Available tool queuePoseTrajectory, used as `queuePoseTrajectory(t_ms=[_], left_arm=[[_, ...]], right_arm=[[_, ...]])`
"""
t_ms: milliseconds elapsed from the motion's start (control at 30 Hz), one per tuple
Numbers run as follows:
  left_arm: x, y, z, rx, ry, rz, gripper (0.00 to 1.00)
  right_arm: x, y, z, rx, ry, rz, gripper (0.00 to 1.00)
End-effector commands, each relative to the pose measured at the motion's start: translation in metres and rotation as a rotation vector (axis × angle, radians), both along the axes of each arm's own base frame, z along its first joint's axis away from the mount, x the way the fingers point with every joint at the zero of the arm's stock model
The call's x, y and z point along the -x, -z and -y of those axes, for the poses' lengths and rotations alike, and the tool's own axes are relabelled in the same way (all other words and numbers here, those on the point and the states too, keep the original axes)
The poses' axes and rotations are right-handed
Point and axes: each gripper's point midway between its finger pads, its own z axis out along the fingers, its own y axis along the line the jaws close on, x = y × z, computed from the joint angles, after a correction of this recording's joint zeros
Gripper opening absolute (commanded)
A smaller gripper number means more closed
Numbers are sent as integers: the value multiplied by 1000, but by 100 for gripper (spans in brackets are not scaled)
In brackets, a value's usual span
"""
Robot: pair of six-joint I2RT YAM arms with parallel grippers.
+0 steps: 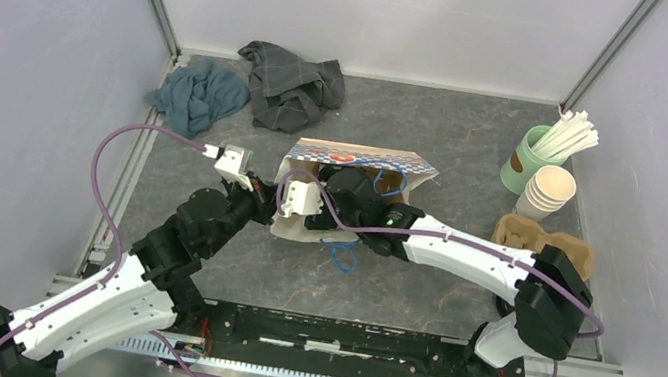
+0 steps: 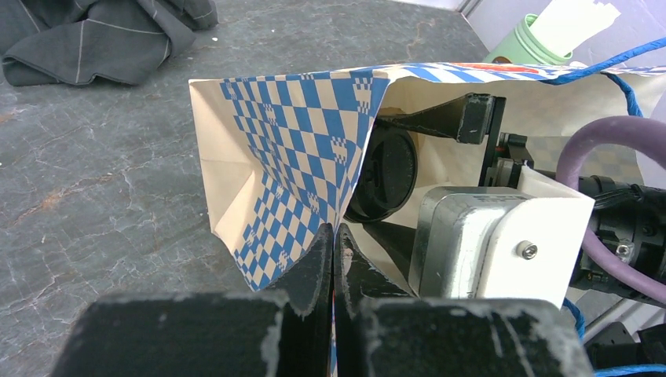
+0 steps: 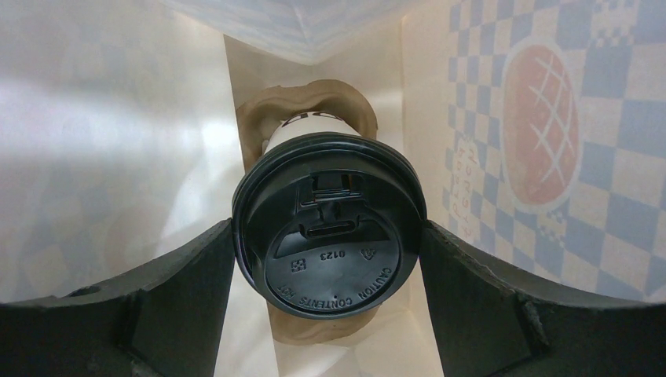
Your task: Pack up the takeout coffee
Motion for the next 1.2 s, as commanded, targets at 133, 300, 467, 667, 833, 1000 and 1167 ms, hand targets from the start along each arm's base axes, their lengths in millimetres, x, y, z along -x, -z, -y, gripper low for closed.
queuePoseTrajectory(t_ms=[133, 300, 467, 667, 833, 1000, 1167], left_arm=[[-1, -5, 7, 42, 8, -11, 2], [-2, -8, 10, 52, 11, -18, 2], [-4, -13, 12, 62, 6, -42, 2], [-1, -22, 15, 81, 17, -68, 2], [3, -31, 17, 96, 27, -102, 2], [9, -38, 22, 92, 56, -158, 2], [10, -53, 23, 99, 57, -168, 2]], right_arm=[[-12, 2, -5, -17, 16, 20, 58], [-17, 7, -2, -7, 29, 18, 58], [-17, 9, -1, 7, 28, 12, 58], [-13, 13, -4, 10, 8, -27, 58], [-3, 17, -8, 24, -25, -97, 58], [16, 30, -11, 35, -69, -220, 58], [28, 36, -12, 47, -65, -316, 58]])
